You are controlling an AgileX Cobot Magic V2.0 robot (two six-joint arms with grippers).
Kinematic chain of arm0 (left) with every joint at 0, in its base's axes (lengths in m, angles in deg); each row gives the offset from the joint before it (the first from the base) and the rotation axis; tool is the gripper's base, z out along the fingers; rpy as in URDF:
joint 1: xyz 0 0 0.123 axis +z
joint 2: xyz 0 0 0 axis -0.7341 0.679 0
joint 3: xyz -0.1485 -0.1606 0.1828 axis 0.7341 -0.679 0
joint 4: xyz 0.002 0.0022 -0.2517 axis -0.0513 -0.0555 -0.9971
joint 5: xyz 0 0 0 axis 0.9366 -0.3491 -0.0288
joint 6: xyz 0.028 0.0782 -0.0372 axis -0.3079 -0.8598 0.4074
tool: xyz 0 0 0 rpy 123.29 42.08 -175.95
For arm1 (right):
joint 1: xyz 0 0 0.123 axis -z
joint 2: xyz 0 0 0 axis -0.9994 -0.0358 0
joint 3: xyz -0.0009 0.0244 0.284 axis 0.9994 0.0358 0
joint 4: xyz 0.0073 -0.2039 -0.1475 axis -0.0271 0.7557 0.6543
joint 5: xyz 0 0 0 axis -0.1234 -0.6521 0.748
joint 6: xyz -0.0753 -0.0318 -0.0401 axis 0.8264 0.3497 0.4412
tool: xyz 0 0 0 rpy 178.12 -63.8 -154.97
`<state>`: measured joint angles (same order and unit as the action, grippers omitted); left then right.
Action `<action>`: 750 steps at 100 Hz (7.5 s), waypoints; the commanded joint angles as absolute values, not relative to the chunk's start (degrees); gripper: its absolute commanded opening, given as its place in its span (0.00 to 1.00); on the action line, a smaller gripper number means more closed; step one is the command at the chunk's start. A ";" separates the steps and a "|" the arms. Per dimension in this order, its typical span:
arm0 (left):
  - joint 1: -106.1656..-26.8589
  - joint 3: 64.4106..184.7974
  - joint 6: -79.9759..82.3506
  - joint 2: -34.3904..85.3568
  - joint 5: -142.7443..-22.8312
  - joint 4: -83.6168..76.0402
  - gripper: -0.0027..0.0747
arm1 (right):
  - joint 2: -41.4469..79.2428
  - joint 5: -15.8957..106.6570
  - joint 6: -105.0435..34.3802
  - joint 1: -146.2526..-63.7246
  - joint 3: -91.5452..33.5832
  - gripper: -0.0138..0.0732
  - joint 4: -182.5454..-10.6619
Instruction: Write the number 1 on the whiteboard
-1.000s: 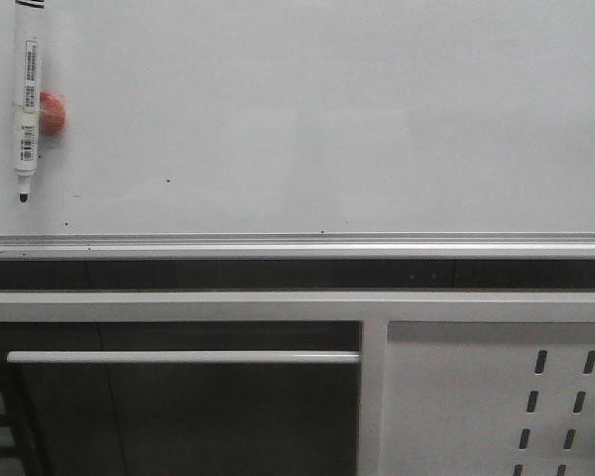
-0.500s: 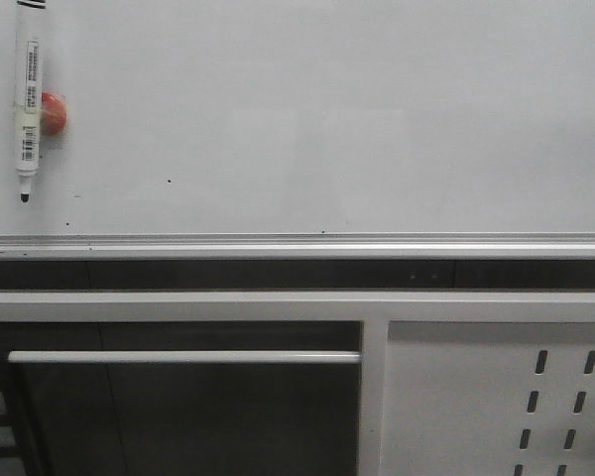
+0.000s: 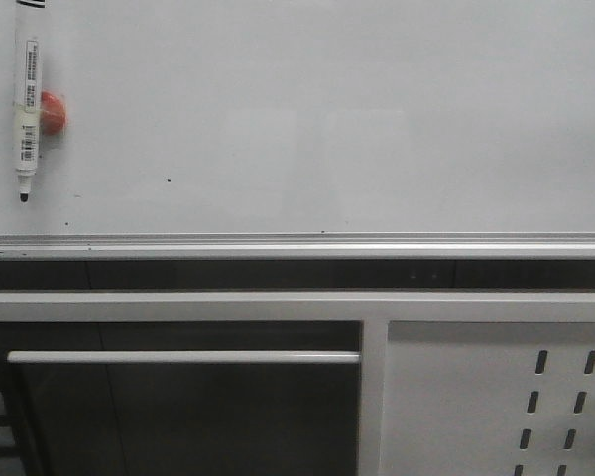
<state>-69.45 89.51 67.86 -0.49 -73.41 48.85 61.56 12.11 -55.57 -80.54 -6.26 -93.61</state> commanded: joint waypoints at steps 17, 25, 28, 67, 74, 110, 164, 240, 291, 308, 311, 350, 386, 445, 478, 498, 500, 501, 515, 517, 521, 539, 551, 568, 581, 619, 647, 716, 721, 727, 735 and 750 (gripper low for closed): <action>-70.00 86.78 67.73 3.48 -60.30 50.64 0.52 | 60.27 17.60 -54.94 -80.66 -6.58 0.08 -100.91; -70.00 86.14 67.73 4.44 -59.58 50.64 0.52 | 60.27 19.14 -55.44 -80.66 -6.30 0.08 -102.11; -70.00 85.74 67.73 4.75 -59.28 50.72 0.52 | 60.27 18.93 -55.44 -80.66 -6.30 0.08 -102.53; -70.00 83.49 66.98 16.03 -50.44 51.07 0.52 | 60.27 17.96 -52.77 -80.66 -6.30 0.08 -103.39; -70.00 83.49 66.14 19.20 -47.12 49.63 0.51 | 60.27 17.72 -52.68 -80.66 -6.30 0.08 -103.39; -70.00 83.49 43.99 30.21 -32.57 29.08 0.44 | 60.27 15.83 -52.68 -80.66 -6.30 0.08 -104.00; -70.00 83.49 38.03 42.11 -17.96 26.58 0.44 | 60.27 15.93 -52.56 -80.66 -6.30 0.08 -104.13; -70.00 83.62 36.68 47.36 -10.42 22.98 0.18 | 60.27 16.84 -51.44 -80.66 -6.30 0.08 -104.22; -70.00 83.39 36.68 47.23 -10.35 37.56 0.01 | 59.25 13.17 -38.10 -80.66 -6.40 0.08 -113.18; -70.00 83.39 36.68 45.72 -13.94 41.98 0.01 | 53.75 7.91 -28.86 -80.66 -6.65 0.08 -123.83; -70.00 83.39 36.68 45.14 -15.78 42.28 0.01 | 52.51 7.10 -27.97 -80.66 -6.94 0.08 -124.32; -70.85 84.76 36.90 35.41 -37.46 52.83 0.01 | 38.33 -4.85 -16.16 -80.66 -12.59 0.08 -133.60; -82.63 95.69 36.79 29.64 -65.70 60.76 0.01 | 27.17 -9.34 -13.21 -80.66 -15.61 0.08 -142.42; -96.97 102.31 37.31 29.88 -78.46 59.50 0.01 | 19.87 9.31 -9.14 -104.08 -15.61 0.08 -145.29; -96.97 103.84 37.31 30.13 -82.25 58.51 0.01 | 10.92 26.43 -9.14 -119.05 -15.70 0.08 -143.09; -96.97 103.89 37.31 30.13 -85.90 58.51 0.01 | 9.69 26.16 -9.14 -119.05 -15.70 0.22 -143.09; -96.97 103.97 37.31 30.13 -85.90 58.51 0.01 | 9.69 26.39 -9.14 -119.05 -15.70 0.25 -143.09; -96.97 103.97 37.31 30.13 -85.80 58.51 0.01 | 9.69 26.40 -9.14 -119.05 -15.70 0.28 -143.09; -96.97 103.97 37.31 30.13 -85.02 58.62 0.01 | 9.69 27.11 -9.14 -119.05 -15.70 0.63 -143.20; -96.97 103.97 37.31 30.13 -85.02 58.62 0.01 | 9.69 27.11 -9.14 -119.05 -15.70 0.66 -143.20; -96.97 103.97 37.31 30.13 -84.97 58.62 0.01 | 9.69 27.11 -9.14 -119.05 -15.70 0.68 -143.20; -98.37 103.97 36.79 30.23 -84.82 59.66 0.01 | 9.30 26.03 -9.14 -119.05 -16.71 0.62 -144.45; -100.35 103.97 36.79 30.46 -84.37 60.28 0.01 | 8.12 26.03 -8.60 -119.83 -18.31 0.61 -144.45; -100.52 104.77 36.79 31.38 -84.44 61.16 0.01 | 5.56 25.87 -8.60 -122.20 -19.72 0.61 -144.45; -100.52 106.32 36.89 31.38 -84.71 61.16 0.01 | 3.61 25.02 -8.60 -122.59 -19.77 0.61 -144.59; -100.52 106.99 36.89 31.38 -85.34 59.41 0.01 | 3.07 26.15 -8.60 -122.59 -20.13 0.61 -145.13; -100.52 106.99 36.89 31.38 -85.43 59.26 0.01 | 3.07 28.23 -8.60 -122.59 -20.13 0.61 -145.37; -100.52 106.99 36.89 31.38 -85.43 59.26 0.01 | 3.07 29.32 -8.60 -122.59 -20.13 0.07 -146.35; -100.52 106.99 36.89 31.38 -85.43 59.26 0.01 | 3.07 29.32 -8.60 -122.59 -20.13 0.07 -146.65; -100.52 106.99 36.89 31.38 -85.43 59.37 0.02 | 3.07 29.32 -8.60 -122.59 -20.13 0.07 -147.68; -100.52 106.99 36.89 31.38 -85.43 59.37 0.10 | 3.07 28.22 -8.60 -122.59 -20.13 0.07 -149.37; -100.52 106.99 36.89 31.38 -85.43 58.93 0.39 | 3.07 27.13 -8.47 -122.39 -20.25 0.07 -150.17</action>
<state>-100.09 105.03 36.65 32.29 -87.92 59.35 1.77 27.31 -9.09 -122.61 -18.29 -147.28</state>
